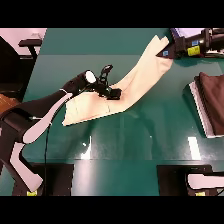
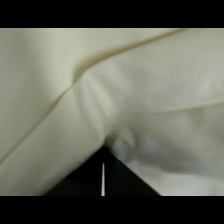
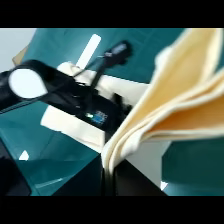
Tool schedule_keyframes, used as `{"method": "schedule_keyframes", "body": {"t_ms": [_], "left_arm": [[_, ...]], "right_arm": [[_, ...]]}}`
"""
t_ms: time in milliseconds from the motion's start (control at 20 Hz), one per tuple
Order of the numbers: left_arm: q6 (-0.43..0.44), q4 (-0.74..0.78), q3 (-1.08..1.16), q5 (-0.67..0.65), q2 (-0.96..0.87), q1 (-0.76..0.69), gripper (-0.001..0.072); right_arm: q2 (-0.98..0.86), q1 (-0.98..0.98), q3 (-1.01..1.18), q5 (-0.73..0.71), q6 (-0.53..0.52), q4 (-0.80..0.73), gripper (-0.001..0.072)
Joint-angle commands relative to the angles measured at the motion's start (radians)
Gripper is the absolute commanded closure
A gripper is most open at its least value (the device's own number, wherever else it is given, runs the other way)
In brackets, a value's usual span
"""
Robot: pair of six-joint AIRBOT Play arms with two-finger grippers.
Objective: Fold the shirts.
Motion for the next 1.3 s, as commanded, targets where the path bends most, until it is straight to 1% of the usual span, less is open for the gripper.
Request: {"method": "schedule_keyframes", "body": {"t_ms": [0,100,200,300,400,450,500,600,650,700,750,800,850,900,950,1050,1150,1250], "left_arm": [[-0.01,0.006,0.011,0.004,-0.024,-0.006,0.0679],[-0.008,0.01,0.015,0.011,-0.022,-0.002,0.068],[-0.008,0.013,0.054,-0.048,-0.006,0.024,0.068],[-0.006,0.043,0.075,-0.098,0.064,0.071,0.068],[-0.006,0.132,0.077,-0.135,0.183,0.152,0.0679],[-0.006,0.179,0.077,-0.151,0.245,0.198,0.0679],[-0.007,0.228,0.077,-0.164,0.314,0.251,0.0679],[-0.007,0.29,0.076,-0.174,0.439,0.351,0.0679],[-0.007,0.309,0.076,-0.174,0.491,0.394,0.0679],[-0.007,0.32,0.076,-0.174,0.539,0.436,0.0679],[-0.007,0.323,0.076,-0.174,0.577,0.47,0.0679],[-0.007,0.323,0.076,-0.175,0.607,0.499,0.0679],[-0.007,0.323,0.076,-0.178,0.629,0.524,0.0679],[-0.007,0.323,0.076,-0.185,0.644,0.542,0.0678],[-0.007,0.324,0.076,-0.196,0.651,0.552,0.0679],[-0.006,0.323,0.076,-0.227,0.65,0.557,0.0679],[-0.007,0.321,0.073,-0.25,0.65,0.557,0.0679],[-0.006,0.321,0.073,-0.263,0.65,0.557,0.0679]], "right_arm": [[0.005,0.089,0.031,-0.018,0.01,0.011,0.0696],[0.005,0.138,0.031,-0.035,0.009,0.011,0.0695],[0.005,0.18,0.031,-0.058,0.009,0.011,0.0695],[0.004,0.223,0.031,-0.078,0.009,0.011,0.0695],[-0.007,0.279,0.031,-0.113,0.009,0.013,0.0695],[-0.019,0.317,0.031,-0.146,0.008,0.019,0.0695],[-0.041,0.367,0.031,-0.19,-0.024,0.045,0.0694],[-0.105,0.481,0.032,-0.311,-0.08,0.111,0.0694],[-0.145,0.538,0.032,-0.372,-0.085,0.117,0.0682],[-0.19,0.595,0.032,-0.433,-0.105,0.114,0.0602],[-0.23,0.642,0.032,-0.472,-0.153,0.114,0.0488],[-0.259,0.675,0.032,-0.491,-0.181,0.114,0.0347],[-0.284,0.696,0.032,-0.494,-0.187,0.112,0.0174],[-0.299,0.702,0.032,-0.477,-0.187,0.103,0.0113],[-0.306,0.694,0.031,-0.448,-0.183,0.09,0.0116],[-0.298,0.639,0.031,-0.372,-0.109,-0.004,0.0118],[-0.286,0.549,0.026,-0.271,-0.053,-0.104,0.0119],[-0.259,0.443,-0.04,-0.218,-0.011,-0.158,0.0119]]}}
